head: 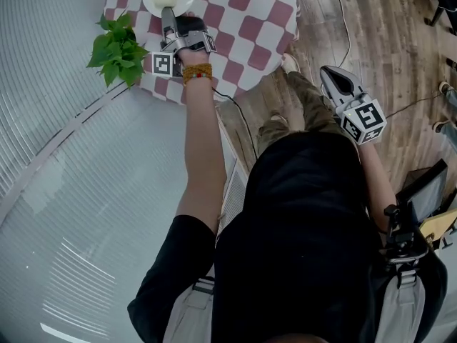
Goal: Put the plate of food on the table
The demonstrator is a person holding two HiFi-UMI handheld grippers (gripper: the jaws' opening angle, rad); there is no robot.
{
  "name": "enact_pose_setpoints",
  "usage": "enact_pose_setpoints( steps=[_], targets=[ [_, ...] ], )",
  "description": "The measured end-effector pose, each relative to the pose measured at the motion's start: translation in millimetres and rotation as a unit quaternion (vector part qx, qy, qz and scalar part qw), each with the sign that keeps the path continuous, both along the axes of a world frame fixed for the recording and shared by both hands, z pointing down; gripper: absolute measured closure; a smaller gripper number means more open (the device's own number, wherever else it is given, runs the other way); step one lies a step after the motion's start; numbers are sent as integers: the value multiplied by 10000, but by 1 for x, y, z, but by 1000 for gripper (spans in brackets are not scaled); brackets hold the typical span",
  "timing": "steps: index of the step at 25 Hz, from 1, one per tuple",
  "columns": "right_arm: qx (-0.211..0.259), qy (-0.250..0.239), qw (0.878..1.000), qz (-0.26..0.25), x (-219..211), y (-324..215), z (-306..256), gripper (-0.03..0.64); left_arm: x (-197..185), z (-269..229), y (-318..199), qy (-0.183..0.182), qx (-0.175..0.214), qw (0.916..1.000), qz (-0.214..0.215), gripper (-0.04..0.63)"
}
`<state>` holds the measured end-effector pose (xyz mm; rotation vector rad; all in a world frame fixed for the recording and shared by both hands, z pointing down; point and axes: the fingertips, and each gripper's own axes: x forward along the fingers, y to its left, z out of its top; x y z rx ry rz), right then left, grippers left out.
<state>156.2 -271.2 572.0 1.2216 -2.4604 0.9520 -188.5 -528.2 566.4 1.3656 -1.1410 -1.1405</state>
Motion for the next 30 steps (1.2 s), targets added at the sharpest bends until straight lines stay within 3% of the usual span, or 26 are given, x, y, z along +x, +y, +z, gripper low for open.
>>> enact_pose_setpoints(
  steps=[5,9,13,21,24,30],
  targets=[
    [-97,-53,9997,206,12,3,5,606,-2,26,-21,-93,-210,9997,41,575],
    [-252,3,9990,377,20,7,15,606,-3,36,-35,193,-191,9995,-134,575],
    [-415,70,9973,601,31,14,22,606,2,55,-50,237,-303,9990,-231,575],
    [-740,242,9918,1009,60,29,41,606,-14,110,-64,-118,-945,9950,-306,574],
    [-825,301,9903,1076,66,32,45,606,-18,127,-62,-89,-1228,9916,-390,573],
    [-880,371,9897,1065,69,37,48,606,-20,142,-61,-81,-1329,9897,-517,572]
  ],
)
